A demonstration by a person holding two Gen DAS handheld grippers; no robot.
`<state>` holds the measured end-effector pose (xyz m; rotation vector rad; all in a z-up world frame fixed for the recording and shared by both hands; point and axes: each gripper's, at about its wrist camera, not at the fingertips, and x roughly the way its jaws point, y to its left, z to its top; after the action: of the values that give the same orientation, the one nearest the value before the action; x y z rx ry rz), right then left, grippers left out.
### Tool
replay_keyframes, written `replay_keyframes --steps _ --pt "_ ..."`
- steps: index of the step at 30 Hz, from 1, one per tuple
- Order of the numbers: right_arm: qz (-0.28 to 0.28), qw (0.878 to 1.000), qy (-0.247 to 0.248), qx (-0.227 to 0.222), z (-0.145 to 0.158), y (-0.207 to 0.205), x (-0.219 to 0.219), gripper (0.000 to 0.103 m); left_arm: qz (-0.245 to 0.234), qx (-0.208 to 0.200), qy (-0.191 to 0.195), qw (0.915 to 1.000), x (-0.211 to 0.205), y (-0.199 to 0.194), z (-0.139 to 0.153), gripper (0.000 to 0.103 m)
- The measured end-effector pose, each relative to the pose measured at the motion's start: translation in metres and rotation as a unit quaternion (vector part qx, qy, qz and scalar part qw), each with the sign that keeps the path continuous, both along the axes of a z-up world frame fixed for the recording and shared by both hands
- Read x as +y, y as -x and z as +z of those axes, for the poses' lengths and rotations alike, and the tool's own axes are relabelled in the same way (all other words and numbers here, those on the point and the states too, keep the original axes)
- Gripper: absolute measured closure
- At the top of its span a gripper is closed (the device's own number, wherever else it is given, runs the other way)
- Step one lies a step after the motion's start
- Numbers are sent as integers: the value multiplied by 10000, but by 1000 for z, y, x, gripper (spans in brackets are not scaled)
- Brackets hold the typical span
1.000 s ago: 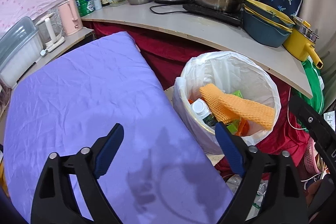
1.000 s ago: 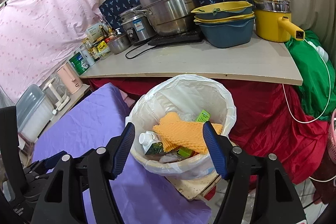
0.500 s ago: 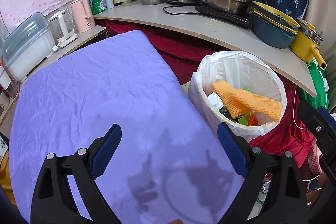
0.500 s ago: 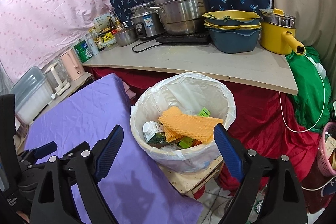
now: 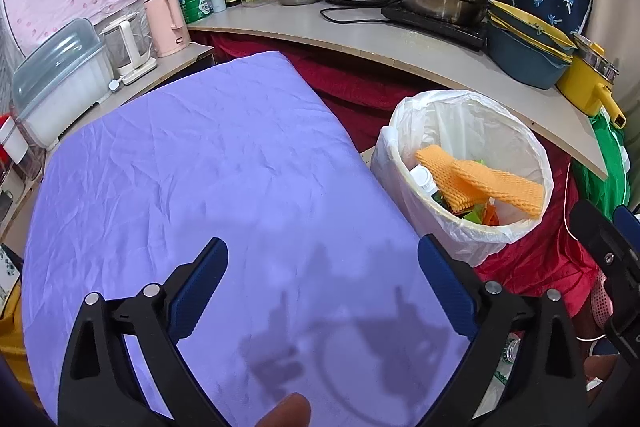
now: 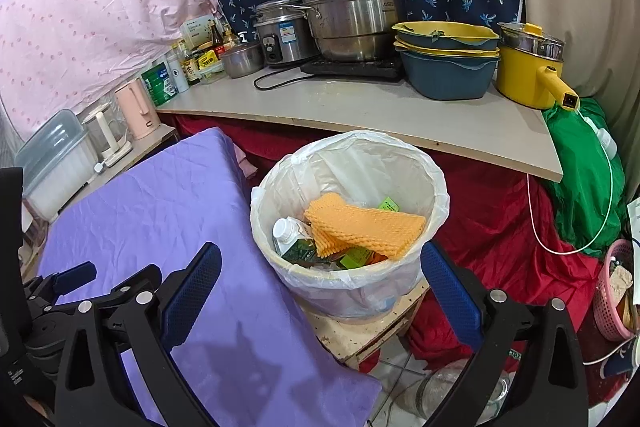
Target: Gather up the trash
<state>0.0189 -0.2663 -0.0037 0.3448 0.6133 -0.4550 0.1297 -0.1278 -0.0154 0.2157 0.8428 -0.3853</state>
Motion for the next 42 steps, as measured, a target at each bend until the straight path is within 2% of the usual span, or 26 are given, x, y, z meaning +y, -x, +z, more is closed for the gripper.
replay_keyframes --steps 22,42 --pt "62 9995 254 189 -3 14 24 7 13 -126 -58 9999 16 17 2 10" --pt "-32 9994 272 204 -1 18 25 7 38 -167 -52 9998 20 21 2 9"
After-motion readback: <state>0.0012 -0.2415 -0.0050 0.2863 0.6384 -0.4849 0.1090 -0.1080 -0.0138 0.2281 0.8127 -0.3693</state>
